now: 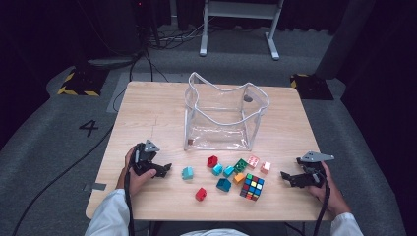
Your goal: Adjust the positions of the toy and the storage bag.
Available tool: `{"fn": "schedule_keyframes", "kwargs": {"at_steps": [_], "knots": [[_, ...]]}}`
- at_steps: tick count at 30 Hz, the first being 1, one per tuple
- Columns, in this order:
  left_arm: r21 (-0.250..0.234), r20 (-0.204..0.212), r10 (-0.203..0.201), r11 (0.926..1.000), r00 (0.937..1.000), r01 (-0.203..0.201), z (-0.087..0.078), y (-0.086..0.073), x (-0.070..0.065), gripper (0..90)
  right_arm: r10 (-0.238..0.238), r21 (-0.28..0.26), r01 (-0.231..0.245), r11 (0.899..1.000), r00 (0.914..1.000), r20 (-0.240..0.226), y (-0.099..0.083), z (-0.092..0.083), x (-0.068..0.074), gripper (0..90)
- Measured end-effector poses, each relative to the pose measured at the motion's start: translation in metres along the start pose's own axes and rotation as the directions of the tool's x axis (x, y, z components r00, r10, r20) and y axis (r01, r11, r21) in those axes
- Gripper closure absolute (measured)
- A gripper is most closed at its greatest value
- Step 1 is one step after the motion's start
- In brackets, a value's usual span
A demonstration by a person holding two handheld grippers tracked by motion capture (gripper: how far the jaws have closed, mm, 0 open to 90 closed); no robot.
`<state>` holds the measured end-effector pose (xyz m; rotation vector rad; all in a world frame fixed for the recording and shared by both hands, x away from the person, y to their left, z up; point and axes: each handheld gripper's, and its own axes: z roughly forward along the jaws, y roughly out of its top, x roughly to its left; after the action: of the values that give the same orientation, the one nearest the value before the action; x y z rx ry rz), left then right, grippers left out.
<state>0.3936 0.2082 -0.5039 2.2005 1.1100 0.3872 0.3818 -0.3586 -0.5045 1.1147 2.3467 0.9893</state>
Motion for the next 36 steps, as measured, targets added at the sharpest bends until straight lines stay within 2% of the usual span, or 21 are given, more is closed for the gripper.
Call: {"fn": "schedule_keyframes", "kwargs": {"at_steps": [12,15,16,18,19,20,21,22,24,25,26,29,30,32,34,35,36], "knots": [[0.001,0.004,0.004,1.0,1.0,-0.004,0.0,0.0,0.0,0.0,0.006,0.001,-0.006,1.0,1.0,-0.002,0.001,0.001,0.0,3.9],[0.017,-0.001,0.006,0.9998,1.0,-0.006,0.0,0.002,0.0,0.2,0.005,0.008,-0.005,1.0,1.0,-0.006,0.002,0.001,-0.001,4.6],[0.027,0.009,0.008,0.9996,0.9999,-0.008,0.0,0.003,0.0,0.3,0.009,0.014,-0.009,1.0,1.0,-0.003,0.003,0.0,-0.001,8.0],[0.0,0.013,0.033,0.9995,0.9994,-0.033,-0.001,0.004,0.002,4.9,0.005,0.008,-0.005,1.0,1.0,0.002,0.006,-0.001,-0.001,23.5],[-0.017,0.008,0.022,0.9996,0.9997,-0.022,-0.002,0.004,0.003,11.4,-0.012,-0.003,0.012,1.0,0.9997,0.021,0.008,-0.002,0.0,23.1],[-0.019,0.01,0.019,0.9996,0.9998,-0.019,-0.001,0.005,0.004,16.9,-0.027,-0.002,0.027,1.0,0.9985,0.048,0.011,-0.002,0.001,23.5],[-0.019,-0.018,0.03,0.9993,0.9994,-0.031,-0.001,0.006,0.004,16.5,-0.029,0.003,0.029,1.0,0.9977,0.061,0.014,0.0,0.001,25.7],[-0.03,-0.026,0.025,0.9992,0.9994,-0.026,0.001,0.007,0.004,15.5,-0.017,0.001,0.017,1.0,0.9981,0.059,0.018,0.0,0.0,26.5],[-0.036,-0.029,0.041,0.9984,0.9987,-0.042,0.003,0.01,0.003,17.8,-0.011,-0.029,0.012,1.0,0.9991,0.041,0.025,0.001,-0.001,28.6],[-0.024,-0.019,0.053,0.9983,0.9984,-0.053,0.005,0.014,0.004,17.4,-0.029,-0.039,0.031,0.999,0.9983,0.051,0.034,0.002,-0.002,30.1],[-0.019,0.011,0.032,0.9993,0.9994,-0.032,0.006,0.017,0.005,17.4,-0.029,-0.039,0.031,0.999,0.9983,0.051,0.034,0.002,-0.002,30.1],[-0.064,0.038,0.009,0.9979,0.9992,-0.006,0.006,0.029,0.009,19.9,-0.05,-0.076,0.055,0.996,0.9969,0.061,0.048,0.001,-0.001,31.6],[-0.083,0.027,0.016,0.9964,0.9995,-0.014,0.006,0.032,0.009,19.9,-0.052,-0.095,0.057,0.994,0.9971,0.054,0.053,0.0,-0.001,32.8],[-0.104,0.039,0.029,0.9942,0.9988,-0.025,0.007,0.039,0.008,21.4,-0.066,-0.131,0.069,0.989,0.9974,0.031,0.066,0.0,0.001,35.0],[-0.11,0.045,0.047,0.993,0.9979,-0.041,0.008,0.045,0.005,21.6,-0.059,-0.146,0.062,0.987,0.998,0.024,0.071,0.001,0.002,35.4],[-0.125,0.041,0.054,0.991,0.9977,-0.049,0.009,0.048,0.004,23.4,-0.059,-0.162,0.059,0.985,0.9982,0.007,0.08,0.004,0.004,36.8],[-0.142,0.042,0.066,0.9882,0.9969,-0.059,0.009,0.05,0.003,23.4,-0.059,-0.162,0.059,0.985,0.9982,0.007,0.08,0.004,0.004,36.8]]}}
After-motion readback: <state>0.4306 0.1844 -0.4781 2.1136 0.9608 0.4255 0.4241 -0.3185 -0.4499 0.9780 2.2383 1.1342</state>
